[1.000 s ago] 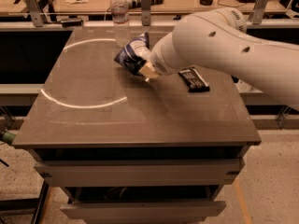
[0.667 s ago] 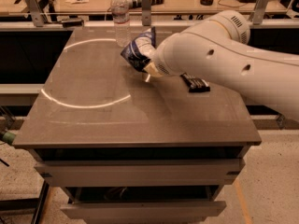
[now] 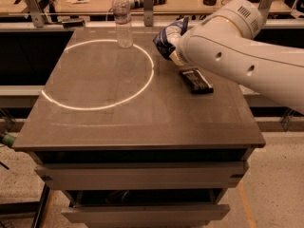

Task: Move blue chip bag near water bottle

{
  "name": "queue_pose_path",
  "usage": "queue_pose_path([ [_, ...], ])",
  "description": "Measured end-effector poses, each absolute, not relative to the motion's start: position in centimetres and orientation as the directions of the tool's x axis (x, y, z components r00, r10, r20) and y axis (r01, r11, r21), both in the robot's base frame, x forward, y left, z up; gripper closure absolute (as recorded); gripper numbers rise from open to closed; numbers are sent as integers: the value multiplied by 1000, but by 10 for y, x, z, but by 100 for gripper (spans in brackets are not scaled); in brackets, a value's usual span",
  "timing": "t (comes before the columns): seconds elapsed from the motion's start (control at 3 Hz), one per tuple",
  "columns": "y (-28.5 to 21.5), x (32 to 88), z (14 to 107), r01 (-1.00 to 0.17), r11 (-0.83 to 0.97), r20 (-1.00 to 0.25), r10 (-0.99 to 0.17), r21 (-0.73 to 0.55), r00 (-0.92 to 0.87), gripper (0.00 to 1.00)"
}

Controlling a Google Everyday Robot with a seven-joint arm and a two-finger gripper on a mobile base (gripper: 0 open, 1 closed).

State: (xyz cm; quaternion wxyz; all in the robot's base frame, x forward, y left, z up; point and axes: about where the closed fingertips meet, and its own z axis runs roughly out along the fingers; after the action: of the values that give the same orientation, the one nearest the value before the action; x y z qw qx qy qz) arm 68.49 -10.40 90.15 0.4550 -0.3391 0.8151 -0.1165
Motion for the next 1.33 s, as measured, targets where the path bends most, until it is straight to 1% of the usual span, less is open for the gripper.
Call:
queue_pose_path([
  [0.33,-121,709,912,-380,795,-700,-600,-472,-386,100],
  [0.67,-113,737,918,-393,797,-718,-593,-459,-364,100],
  [1.0,-97,763,917,-446,775,-717,-609,-447,-340,100],
  [1.33,-93,783,906,-492,757,-701,-624,-431,-345,100],
])
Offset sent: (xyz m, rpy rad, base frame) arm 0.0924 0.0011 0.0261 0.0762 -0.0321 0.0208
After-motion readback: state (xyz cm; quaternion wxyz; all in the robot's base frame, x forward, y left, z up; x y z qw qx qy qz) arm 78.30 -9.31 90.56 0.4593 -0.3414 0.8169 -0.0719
